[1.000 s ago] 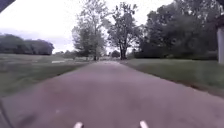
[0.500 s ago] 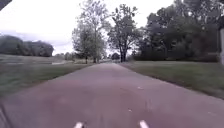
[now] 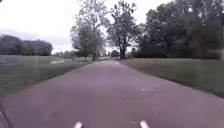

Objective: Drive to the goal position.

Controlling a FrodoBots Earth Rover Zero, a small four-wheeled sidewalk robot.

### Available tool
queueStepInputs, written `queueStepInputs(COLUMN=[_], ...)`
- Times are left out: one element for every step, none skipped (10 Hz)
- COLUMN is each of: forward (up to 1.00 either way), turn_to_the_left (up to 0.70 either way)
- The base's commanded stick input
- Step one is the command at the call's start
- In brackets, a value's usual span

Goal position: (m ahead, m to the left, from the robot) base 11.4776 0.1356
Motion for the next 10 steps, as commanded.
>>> queueStepInputs(forward=[0.7, 0.7, 0.7, 0.7, 0.7, 0.7, 0.7, 0.7, 0.7, 0.7], turn_to_the_left=[0.0, 0.0, 0.0, 0.0, 0.0, 0.0, 0.0, 0.0, 0.0, 0.0])
